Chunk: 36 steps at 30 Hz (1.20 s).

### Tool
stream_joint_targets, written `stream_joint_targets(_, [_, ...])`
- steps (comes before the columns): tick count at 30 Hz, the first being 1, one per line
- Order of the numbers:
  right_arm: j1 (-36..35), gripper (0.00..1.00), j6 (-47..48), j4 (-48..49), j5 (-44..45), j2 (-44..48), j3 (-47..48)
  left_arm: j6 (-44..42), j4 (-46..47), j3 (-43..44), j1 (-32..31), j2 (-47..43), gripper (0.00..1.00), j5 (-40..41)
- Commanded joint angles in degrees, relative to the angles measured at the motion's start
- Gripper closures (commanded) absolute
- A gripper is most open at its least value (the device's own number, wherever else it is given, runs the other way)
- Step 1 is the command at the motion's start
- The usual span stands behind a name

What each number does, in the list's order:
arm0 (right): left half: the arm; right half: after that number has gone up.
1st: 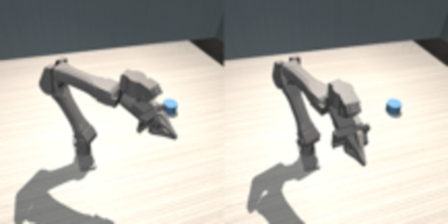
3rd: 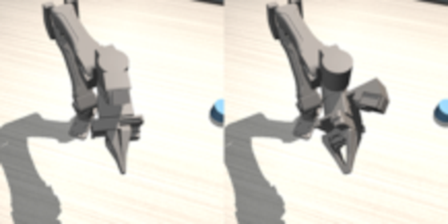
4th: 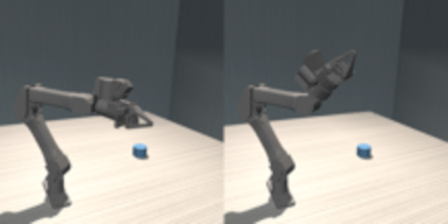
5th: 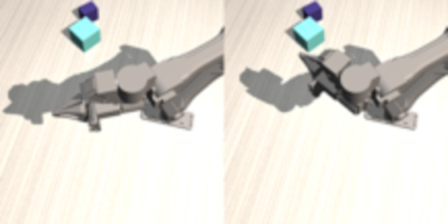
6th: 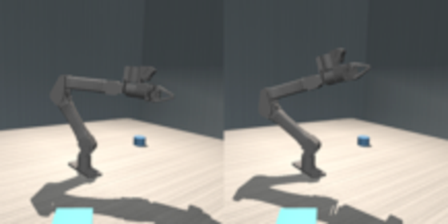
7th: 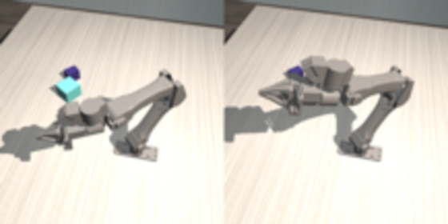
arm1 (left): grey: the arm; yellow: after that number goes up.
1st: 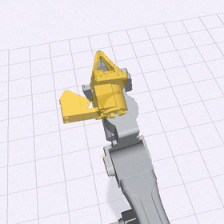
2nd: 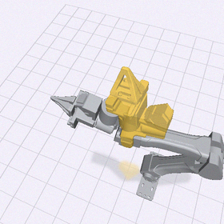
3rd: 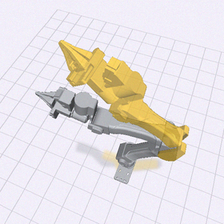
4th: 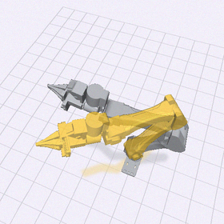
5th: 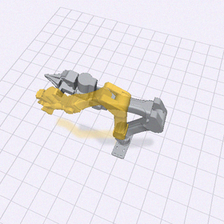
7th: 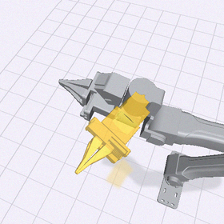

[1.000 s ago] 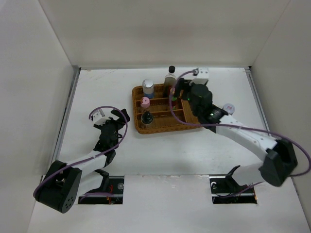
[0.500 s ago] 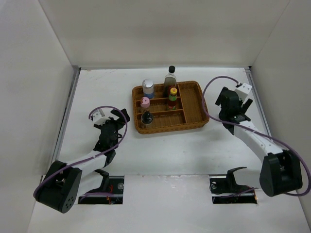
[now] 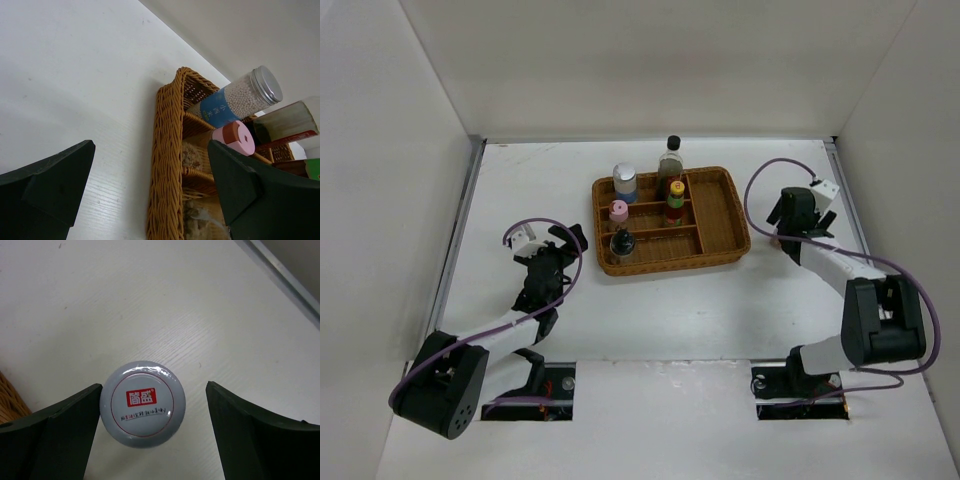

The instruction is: Organize the condiment bottles

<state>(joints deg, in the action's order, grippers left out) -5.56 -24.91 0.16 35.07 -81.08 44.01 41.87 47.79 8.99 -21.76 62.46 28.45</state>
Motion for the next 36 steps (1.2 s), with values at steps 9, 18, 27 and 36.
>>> stream_joint_targets(9, [1.21, 0.39, -2.60, 3.35, -6.77, -4.80, 3.10, 0.58, 2.92, 1.38, 0.62, 0.03, 0.00, -0.76])
stream_joint_targets(18, [-5.72, 0.50, 1.87, 6.51, -3.16, 5.23, 8.62, 0.76, 2.92, 1.64, 0.80, 1.26, 0.00, -0.06])
stream_joint_targets(27, [-13.28, 0.52, 3.55, 7.48, -11.07, -13.03, 29.27, 0.94, 2.92, 2.17, 0.80, 2.49, 0.00, -0.58])
stream_joint_targets(36, [-14.34, 0.52, 4.16, 7.39, -12.31, -26.93, 40.45, 0.94, 2.92, 2.17, 0.97, 2.49, 0.00, -0.59])
